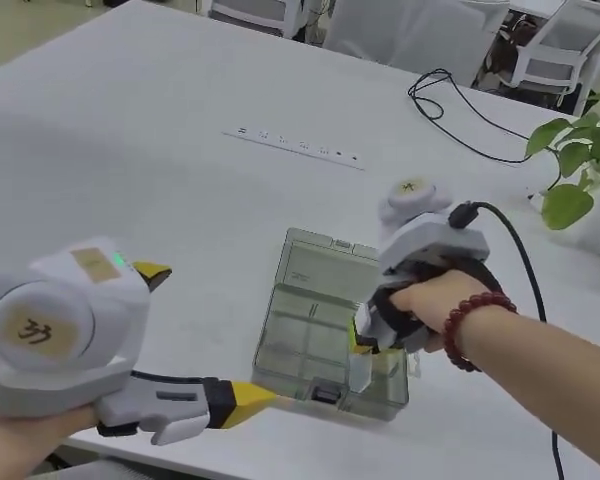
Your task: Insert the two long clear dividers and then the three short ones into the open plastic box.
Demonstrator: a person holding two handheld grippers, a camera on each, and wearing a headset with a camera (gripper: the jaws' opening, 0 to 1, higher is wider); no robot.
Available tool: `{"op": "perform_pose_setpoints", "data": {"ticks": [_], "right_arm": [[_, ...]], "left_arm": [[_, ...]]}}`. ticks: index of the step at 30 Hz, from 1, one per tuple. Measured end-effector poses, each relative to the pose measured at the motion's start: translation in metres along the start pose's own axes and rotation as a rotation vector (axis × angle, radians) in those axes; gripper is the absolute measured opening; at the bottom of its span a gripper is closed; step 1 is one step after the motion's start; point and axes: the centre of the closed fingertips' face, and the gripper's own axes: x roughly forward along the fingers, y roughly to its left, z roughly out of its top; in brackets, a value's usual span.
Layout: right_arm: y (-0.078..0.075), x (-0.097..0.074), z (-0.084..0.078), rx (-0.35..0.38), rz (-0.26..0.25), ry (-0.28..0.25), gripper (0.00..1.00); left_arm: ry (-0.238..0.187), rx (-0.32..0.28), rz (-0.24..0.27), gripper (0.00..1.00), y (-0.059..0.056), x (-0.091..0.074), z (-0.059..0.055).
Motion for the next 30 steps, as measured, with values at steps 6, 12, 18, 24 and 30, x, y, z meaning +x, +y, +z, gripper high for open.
{"op": "perform_pose_setpoints", "data": {"ticks": [6,12,18,24,30], "right_arm": [[0.000,0.007,-0.001,-0.006,-0.007,-0.012,0.07],[-0.001,0.012,-0.001,0.014,-0.006,-0.019,0.07],[-0.001,0.012,-0.001,0.019,0.023,-0.045,0.08],[0.003,0.012,0.002,-0.029,0.120,-0.103,0.14],[0.007,0.007,0.008,-0.058,0.191,-0.191,0.18]], "left_arm": [[-0.001,0.003,0.004,0.98,0.001,-0.002,0.001],[-0.004,-0.008,0.019,0.97,0.005,-0.006,0.001],[0.001,-0.016,0.023,0.97,0.006,-0.007,-0.001],[0.002,-0.031,0.030,0.96,0.005,-0.008,0.001],[0.007,-0.037,0.045,0.95,0.008,-0.012,0.002]]}}
